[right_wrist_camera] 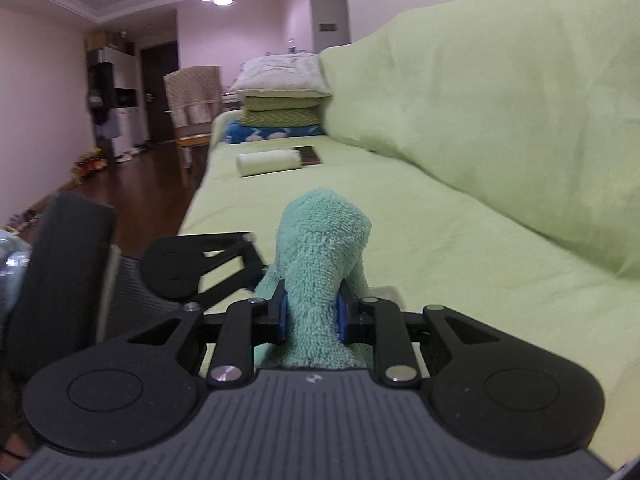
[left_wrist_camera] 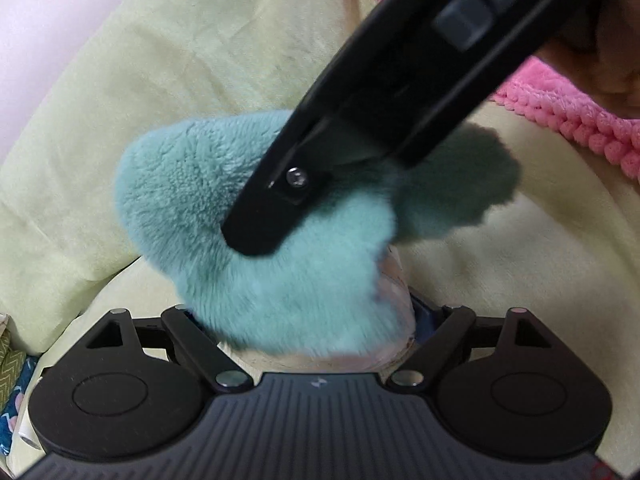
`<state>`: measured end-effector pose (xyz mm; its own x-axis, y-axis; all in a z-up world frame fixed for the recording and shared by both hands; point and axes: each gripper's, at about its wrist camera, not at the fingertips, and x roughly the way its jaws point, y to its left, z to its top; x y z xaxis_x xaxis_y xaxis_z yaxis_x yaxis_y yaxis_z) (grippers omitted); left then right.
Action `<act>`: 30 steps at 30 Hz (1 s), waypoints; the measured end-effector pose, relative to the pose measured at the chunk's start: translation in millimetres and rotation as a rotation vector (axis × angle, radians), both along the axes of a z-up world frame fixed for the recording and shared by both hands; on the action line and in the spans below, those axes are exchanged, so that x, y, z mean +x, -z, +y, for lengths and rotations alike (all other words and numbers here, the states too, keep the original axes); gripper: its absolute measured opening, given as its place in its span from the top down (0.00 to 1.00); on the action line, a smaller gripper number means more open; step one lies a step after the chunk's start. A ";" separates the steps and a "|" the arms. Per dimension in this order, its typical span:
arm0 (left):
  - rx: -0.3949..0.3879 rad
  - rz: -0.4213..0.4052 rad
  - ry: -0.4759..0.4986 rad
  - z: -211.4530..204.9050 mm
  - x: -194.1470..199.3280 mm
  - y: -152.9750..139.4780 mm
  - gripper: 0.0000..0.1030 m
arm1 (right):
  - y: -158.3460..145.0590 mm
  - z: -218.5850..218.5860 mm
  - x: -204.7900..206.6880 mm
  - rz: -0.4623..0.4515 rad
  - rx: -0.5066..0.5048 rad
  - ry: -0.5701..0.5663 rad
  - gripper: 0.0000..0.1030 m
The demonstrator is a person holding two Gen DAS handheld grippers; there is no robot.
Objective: Clean container
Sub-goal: 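Rub the green cloth in circles over the jar bottom while the left gripper holds the jar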
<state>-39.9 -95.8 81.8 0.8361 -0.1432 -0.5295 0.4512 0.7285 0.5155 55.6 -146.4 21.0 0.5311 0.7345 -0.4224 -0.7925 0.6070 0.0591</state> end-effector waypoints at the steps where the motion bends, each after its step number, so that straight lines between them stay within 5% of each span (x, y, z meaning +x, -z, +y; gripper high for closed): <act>1: 0.000 -0.001 0.000 -0.1 0.8 -0.4 0.17 | 0.6 0.3 1.0 -0.010 -0.006 0.023 0.82; 10: -0.012 -0.010 -0.004 -0.2 8.7 -3.8 0.17 | 4.8 -10.5 12.5 0.000 -0.021 0.194 0.81; 16: -0.326 0.209 -0.074 31.8 40.8 -22.7 0.14 | 6.7 -23.2 21.4 0.077 0.022 0.229 0.81; 18: -0.360 0.227 -0.081 36.1 43.2 -25.7 0.15 | 5.5 -25.3 21.6 0.091 0.022 0.233 0.81; 24: -0.015 -0.012 -0.025 11.0 29.3 -2.2 0.16 | -8.8 -11.1 7.3 0.057 -0.021 0.097 0.80; 30: 0.040 -0.020 -0.016 8.0 30.0 1.0 0.16 | -8.0 9.7 -2.4 0.036 -0.038 -0.033 0.80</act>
<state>-10.0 -87.8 80.8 0.8489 -0.1089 -0.5172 0.4287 0.7142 0.5533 53.3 -136.7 29.0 0.4909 0.7345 -0.4686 -0.8097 0.5831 0.0657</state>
